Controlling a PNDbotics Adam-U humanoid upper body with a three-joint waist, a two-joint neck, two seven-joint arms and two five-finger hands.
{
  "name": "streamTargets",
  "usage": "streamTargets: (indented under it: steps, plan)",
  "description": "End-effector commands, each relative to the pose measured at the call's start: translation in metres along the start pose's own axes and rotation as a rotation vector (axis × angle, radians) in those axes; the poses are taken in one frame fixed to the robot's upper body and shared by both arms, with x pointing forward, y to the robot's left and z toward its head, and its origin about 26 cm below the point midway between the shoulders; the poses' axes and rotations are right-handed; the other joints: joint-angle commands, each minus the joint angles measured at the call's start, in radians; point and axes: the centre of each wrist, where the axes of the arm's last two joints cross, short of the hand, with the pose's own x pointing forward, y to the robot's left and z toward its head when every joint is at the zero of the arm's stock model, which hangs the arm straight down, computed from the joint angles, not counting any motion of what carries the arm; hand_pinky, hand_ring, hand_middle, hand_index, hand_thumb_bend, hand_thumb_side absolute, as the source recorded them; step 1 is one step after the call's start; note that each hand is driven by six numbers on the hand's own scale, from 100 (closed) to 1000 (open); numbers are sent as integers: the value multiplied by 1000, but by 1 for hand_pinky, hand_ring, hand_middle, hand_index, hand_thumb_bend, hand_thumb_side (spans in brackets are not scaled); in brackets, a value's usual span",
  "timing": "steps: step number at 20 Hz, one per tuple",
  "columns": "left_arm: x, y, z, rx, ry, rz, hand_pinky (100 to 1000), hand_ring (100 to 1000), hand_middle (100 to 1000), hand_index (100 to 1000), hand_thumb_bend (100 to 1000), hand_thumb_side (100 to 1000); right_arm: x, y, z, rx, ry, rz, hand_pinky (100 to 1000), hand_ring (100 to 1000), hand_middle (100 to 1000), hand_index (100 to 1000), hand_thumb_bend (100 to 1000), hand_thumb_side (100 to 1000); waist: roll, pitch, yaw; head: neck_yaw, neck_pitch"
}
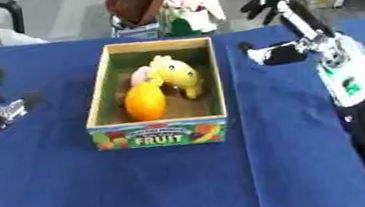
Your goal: Pick up objects on the table and place them in the box.
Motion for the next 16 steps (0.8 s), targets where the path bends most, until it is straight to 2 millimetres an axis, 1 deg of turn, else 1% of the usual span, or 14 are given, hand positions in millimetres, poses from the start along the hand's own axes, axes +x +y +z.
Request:
streamTargets:
  steps: [1, 3, 6, 8, 9, 10, 11, 13, 16]
  plan:
    - [2, 12, 0, 32, -13, -19, 479, 697, 452, 581, 834, 233, 0, -31, 10, -121, 11, 20, 561, 715, 576, 761, 331, 100, 1, -19, -7, 14, -6]
    - [-1, 12, 3, 37, -6, -21, 478, 697, 452, 580, 834, 232, -2, -27, 25, -177, 59, -19, 559, 712, 570, 759, 323, 100, 1, -20, -13, 21, -5]
    - [-4, 12, 8, 47, 2, -9, 478, 698, 452, 580, 834, 232, -4, -19, 49, -273, 144, -85, 550, 702, 556, 748, 307, 100, 4, -16, -21, 27, 17]
    - [-5, 11, 11, 49, 7, -3, 478, 698, 451, 579, 833, 231, -3, -15, 64, -314, 189, -119, 550, 702, 555, 746, 306, 100, 4, -18, -23, 20, 39]
    - [-6, 11, 12, 50, 9, -1, 477, 698, 450, 576, 850, 211, -2, -13, 71, -329, 209, -136, 550, 702, 556, 746, 307, 100, 3, -19, -24, 13, 55]
    - [-6, 10, 14, 50, 11, 2, 477, 698, 451, 576, 833, 231, 0, -11, 78, -341, 229, -152, 550, 702, 554, 746, 299, 100, 1, -19, -24, 4, 70]
    - [-7, 9, 15, 50, 14, 4, 476, 698, 451, 577, 833, 231, 1, -10, 85, -350, 242, -168, 550, 702, 554, 744, 298, 100, 0, -20, -24, -3, 80]
    - [-8, 7, 18, 50, 20, 12, 476, 699, 450, 580, 833, 230, 6, -9, 93, -359, 259, -198, 552, 707, 557, 745, 295, 100, -1, -18, -25, -15, 92]
    - [-11, 5, 20, 53, 33, 20, 474, 698, 449, 579, 832, 228, 11, -10, 100, -359, 282, -250, 550, 705, 554, 742, 294, 100, -1, -15, -25, -25, 106]
